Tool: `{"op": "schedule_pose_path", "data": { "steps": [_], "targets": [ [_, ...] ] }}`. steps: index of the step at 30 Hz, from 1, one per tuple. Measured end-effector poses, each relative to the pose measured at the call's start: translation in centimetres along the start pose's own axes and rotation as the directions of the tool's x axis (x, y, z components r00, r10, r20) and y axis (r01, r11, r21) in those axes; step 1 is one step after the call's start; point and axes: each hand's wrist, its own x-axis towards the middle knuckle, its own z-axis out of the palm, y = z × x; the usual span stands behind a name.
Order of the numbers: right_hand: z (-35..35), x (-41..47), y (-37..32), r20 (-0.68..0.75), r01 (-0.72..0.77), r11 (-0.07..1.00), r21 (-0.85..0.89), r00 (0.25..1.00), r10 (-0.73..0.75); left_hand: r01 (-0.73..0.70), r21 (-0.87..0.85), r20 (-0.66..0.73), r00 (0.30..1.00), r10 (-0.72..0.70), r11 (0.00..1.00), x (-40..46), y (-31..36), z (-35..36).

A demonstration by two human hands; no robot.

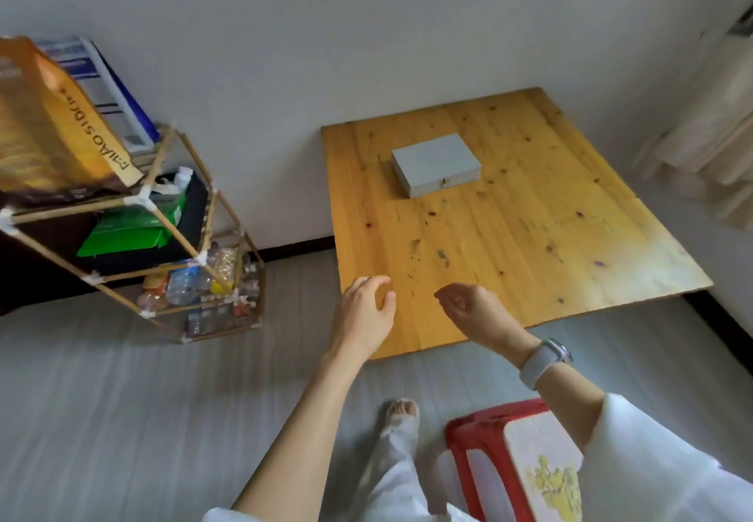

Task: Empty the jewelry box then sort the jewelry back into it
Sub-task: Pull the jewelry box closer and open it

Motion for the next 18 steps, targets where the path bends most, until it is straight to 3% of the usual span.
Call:
{"op": "schedule_pose_path", "data": {
  "steps": [9,14,18],
  "targets": [
    [-5.2,11.1,2.2,-0.121,-0.185,0.983,0.016,0.975,0.186,-0.145,-0.065,0.148,0.977,0.153,0.987,16.6,3.0,2.1],
    [-7.3,14.0,5.0,-0.168,-0.275,0.960,0.059,0.945,0.281,-0.153,-0.133,0.238,0.954,0.181,0.979,21.7,5.4,5.2],
    [-8.3,17.1,7.5,-0.150,-0.285,0.956,0.072,0.944,0.293,-0.082,-0.170,0.241,0.963,0.121,0.982,24.6,5.5,7.8]
  ]
}}
